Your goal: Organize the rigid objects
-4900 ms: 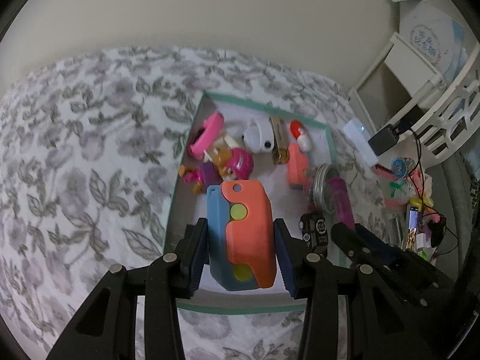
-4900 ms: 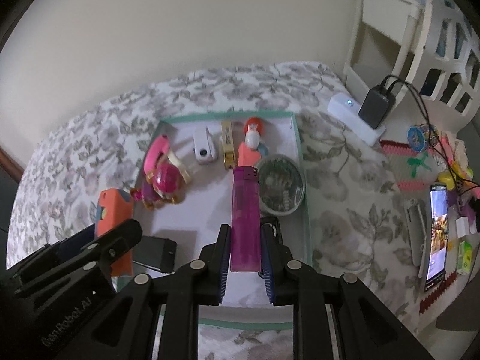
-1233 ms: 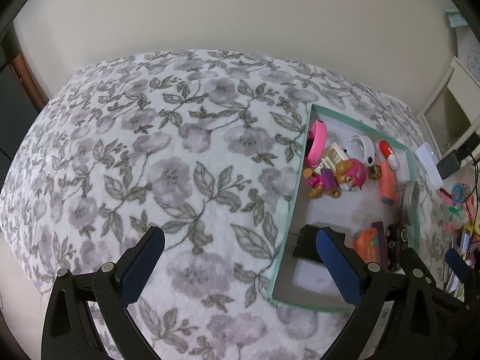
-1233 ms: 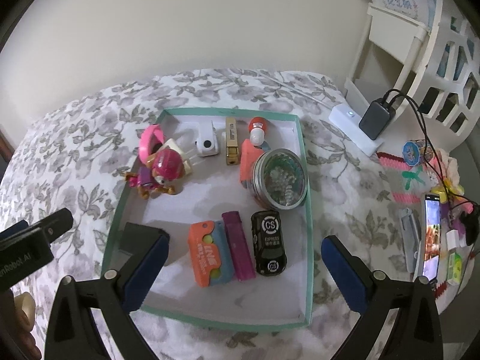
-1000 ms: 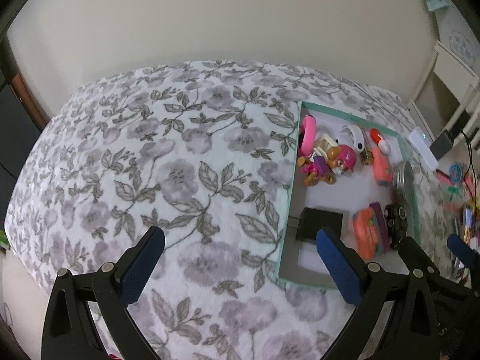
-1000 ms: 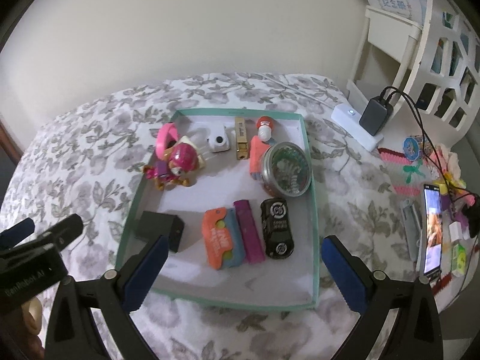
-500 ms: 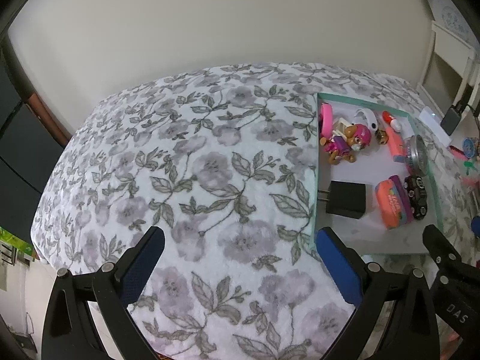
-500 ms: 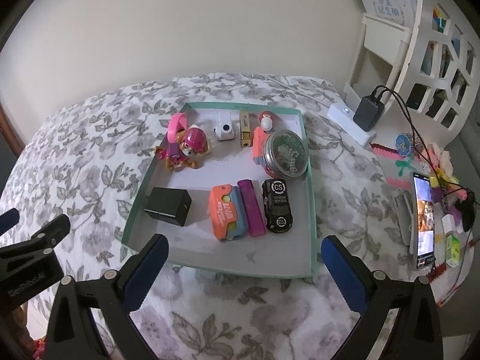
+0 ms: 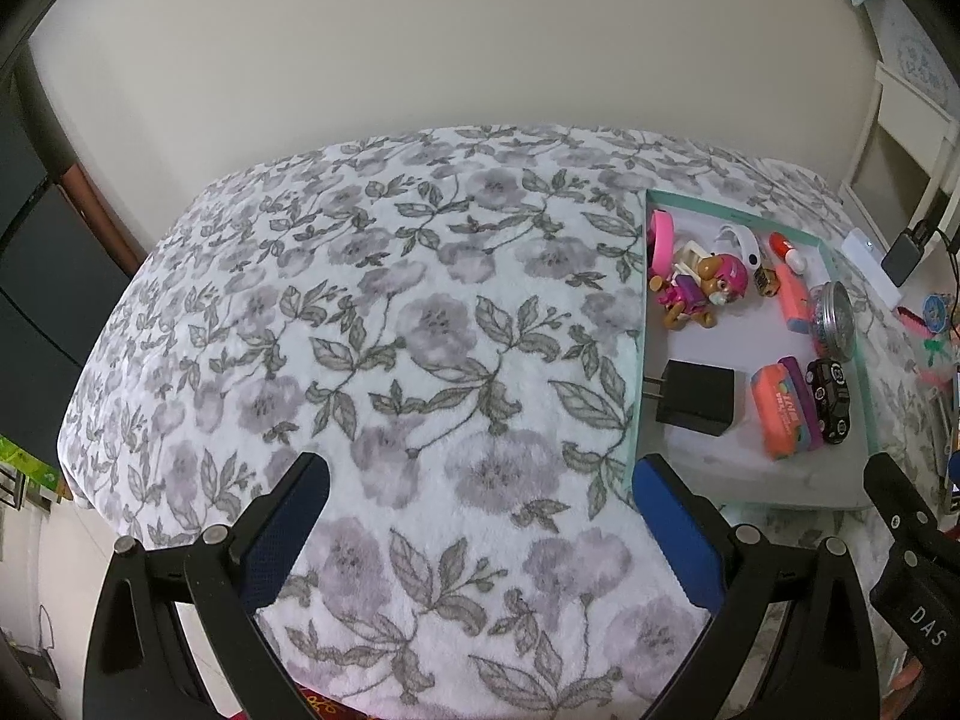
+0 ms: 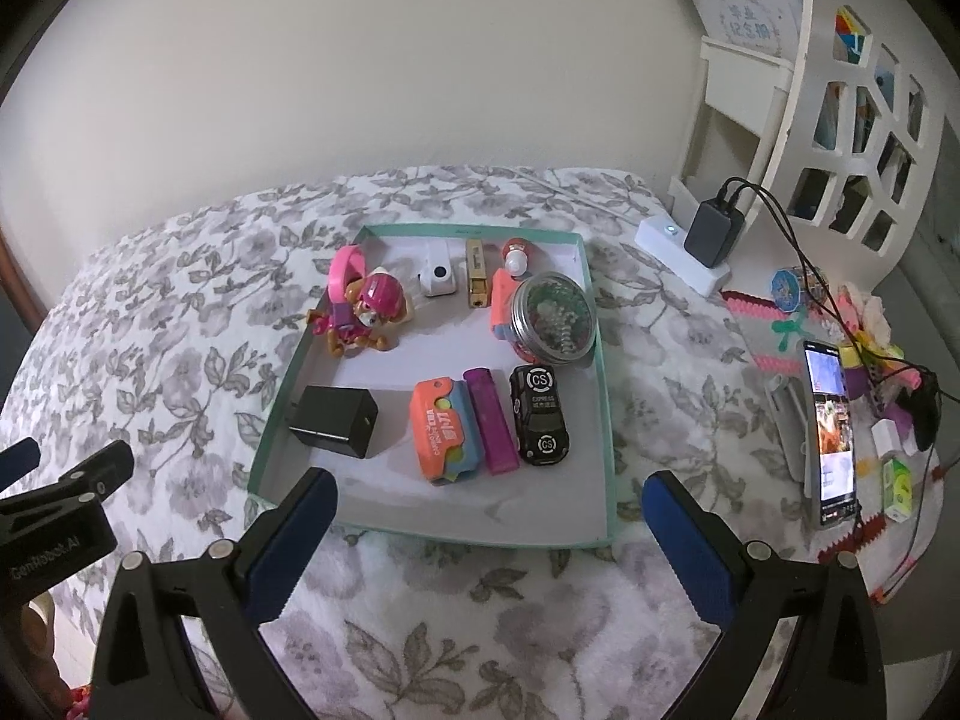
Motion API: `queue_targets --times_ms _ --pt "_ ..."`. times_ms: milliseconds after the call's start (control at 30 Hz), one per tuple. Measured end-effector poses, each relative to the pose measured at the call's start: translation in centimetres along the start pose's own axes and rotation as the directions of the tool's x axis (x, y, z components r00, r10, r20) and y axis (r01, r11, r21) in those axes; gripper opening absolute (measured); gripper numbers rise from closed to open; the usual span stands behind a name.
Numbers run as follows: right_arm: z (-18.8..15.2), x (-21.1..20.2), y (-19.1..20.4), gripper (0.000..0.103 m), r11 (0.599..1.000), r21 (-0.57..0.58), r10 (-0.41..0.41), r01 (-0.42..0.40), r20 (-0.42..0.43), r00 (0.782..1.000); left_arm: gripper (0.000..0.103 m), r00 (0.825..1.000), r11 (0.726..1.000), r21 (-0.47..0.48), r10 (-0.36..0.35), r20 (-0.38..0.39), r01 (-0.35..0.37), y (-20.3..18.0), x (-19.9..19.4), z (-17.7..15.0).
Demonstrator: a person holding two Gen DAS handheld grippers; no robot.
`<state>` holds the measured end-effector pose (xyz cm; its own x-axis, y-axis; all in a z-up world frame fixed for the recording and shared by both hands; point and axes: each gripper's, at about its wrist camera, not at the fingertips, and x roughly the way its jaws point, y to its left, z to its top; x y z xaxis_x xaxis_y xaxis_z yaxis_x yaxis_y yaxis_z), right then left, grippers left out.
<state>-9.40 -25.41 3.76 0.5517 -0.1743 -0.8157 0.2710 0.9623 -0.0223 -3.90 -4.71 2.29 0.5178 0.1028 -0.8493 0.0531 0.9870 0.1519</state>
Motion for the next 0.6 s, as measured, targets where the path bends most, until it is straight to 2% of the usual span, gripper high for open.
queue_targets --times_ms 600 --pt "0.04 0.29 0.88 0.103 0.999 -0.041 0.005 -0.006 -0.004 1.0 0.101 0.999 1.0 -0.007 -0.017 -0.029 0.017 0.02 0.64 0.06"
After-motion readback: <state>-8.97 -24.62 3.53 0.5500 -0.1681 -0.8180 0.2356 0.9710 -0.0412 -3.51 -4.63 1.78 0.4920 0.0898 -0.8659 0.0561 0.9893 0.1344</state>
